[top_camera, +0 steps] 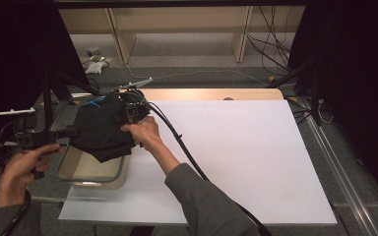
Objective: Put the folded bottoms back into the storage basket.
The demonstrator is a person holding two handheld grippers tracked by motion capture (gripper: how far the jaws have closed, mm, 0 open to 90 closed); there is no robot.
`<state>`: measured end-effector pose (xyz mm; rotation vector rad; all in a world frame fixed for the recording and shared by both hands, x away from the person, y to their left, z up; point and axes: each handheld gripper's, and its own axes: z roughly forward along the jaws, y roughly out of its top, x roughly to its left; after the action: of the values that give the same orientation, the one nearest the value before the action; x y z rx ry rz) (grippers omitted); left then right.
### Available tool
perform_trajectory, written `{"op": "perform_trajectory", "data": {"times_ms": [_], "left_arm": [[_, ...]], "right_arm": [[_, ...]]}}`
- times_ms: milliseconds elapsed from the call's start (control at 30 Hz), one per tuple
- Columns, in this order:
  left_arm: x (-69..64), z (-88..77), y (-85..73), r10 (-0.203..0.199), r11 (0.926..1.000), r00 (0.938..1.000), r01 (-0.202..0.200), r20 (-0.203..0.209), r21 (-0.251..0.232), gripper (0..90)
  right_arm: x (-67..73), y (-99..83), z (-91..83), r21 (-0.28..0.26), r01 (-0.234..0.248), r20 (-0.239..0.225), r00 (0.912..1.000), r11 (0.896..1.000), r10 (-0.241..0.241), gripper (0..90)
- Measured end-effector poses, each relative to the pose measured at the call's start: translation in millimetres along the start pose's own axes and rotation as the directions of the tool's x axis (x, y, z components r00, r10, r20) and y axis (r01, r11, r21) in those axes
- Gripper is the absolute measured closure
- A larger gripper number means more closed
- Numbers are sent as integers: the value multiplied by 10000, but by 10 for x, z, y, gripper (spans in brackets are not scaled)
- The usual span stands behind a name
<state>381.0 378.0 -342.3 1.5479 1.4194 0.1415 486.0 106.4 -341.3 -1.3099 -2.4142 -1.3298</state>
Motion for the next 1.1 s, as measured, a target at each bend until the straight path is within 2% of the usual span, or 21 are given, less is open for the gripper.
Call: {"op": "perform_trajectory", "data": {"times_ms": [733, 867, 1100], "left_arm": [[277, 37, -70, -540, 9981, 9960, 559, -709, 250, 804], [299, 41, -75, -519, 9979, 9933, 556, -1036, 334, 803], [393, 102, -116, -799, 9955, 9909, 850, -1088, 429, 804]], "right_arm": [[98, -75, 249, 234, -6, 165, 9999, 9997, 2, 734], [121, -92, 296, 276, 2, 169, 9999, 9996, -7, 732], [140, -116, 351, 327, 23, 247, 9997, 9995, -31, 732]]}}
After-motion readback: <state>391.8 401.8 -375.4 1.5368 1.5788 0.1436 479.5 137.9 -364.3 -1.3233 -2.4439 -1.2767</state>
